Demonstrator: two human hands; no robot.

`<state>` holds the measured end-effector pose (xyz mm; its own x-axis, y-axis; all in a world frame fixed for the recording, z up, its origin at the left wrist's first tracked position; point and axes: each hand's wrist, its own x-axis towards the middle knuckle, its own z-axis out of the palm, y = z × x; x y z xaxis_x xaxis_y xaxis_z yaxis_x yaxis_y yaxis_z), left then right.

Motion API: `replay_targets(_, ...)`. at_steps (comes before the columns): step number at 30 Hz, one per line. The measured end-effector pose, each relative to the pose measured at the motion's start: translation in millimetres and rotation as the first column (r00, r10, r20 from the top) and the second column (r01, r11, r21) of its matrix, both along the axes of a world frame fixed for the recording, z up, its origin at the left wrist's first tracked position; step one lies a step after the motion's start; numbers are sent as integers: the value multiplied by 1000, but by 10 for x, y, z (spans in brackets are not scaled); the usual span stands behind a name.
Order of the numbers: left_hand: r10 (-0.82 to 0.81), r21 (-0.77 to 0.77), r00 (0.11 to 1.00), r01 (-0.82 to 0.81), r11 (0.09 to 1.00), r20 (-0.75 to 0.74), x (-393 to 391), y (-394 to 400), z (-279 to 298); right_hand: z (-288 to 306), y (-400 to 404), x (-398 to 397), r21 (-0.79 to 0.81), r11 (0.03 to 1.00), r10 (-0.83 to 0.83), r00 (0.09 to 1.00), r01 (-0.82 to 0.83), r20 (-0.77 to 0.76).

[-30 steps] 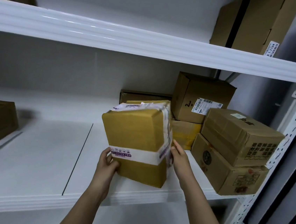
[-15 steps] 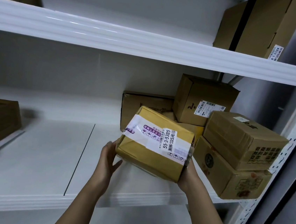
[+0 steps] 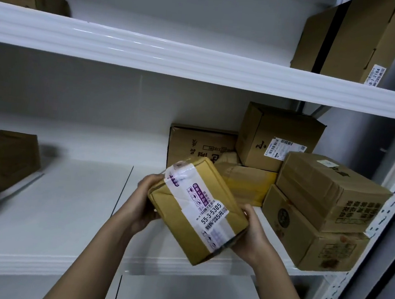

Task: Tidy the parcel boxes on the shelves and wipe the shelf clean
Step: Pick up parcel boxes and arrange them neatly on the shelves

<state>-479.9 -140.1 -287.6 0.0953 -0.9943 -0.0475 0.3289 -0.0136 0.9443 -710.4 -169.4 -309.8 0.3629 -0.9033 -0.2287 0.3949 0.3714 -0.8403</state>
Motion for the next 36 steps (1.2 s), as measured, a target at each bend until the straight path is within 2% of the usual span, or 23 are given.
replay_targets(3,128,-6,986,-130,992,-110,-80,47,68,-80,11,112,-18,1000,18,1000,-17,25)
replay_targets(6,119,-19,971,-125,992,-208,-182,161,47,-157,-1,173,-50,999,-14,995,19,103)
replay_targets(9,128,-2,968,-132,991,-214,-282,282,26,-163,22,243,-109,991,-72,996,77,56)
replay_targets(12,120,-18,983,-124,992,-136,-346,367,4,-170,60,340,-92,991,-97,995,95,-21)
replay_targets(15,144,-56,990,-144,988,-1,-376,475,-18,-145,138,392,-55,998,-44,999,44,-15)
replay_targets(19,144,-130,978,-124,984,152,-284,658,-89,-75,288,477,-123,992,-25,998,18,-50)
replay_targets(21,152,-146,974,-128,981,169,-197,742,-87,-25,421,547,-190,981,-61,992,39,-109)
replay_targets(25,211,-140,969,-193,971,128,-8,914,51,174,749,730,-449,893,-134,975,42,-176)
replay_targets(29,193,-85,980,-188,979,54,292,1179,168,302,1085,1073,-637,762,-263,954,114,-144)
replay_targets(32,116,-84,993,-113,990,28,582,1405,265,369,1397,1398,-715,684,-389,901,144,-192)
replay_targets(36,-1,-135,995,14,991,100,966,1671,432,446,1758,1796,-754,603,-546,824,261,-151)
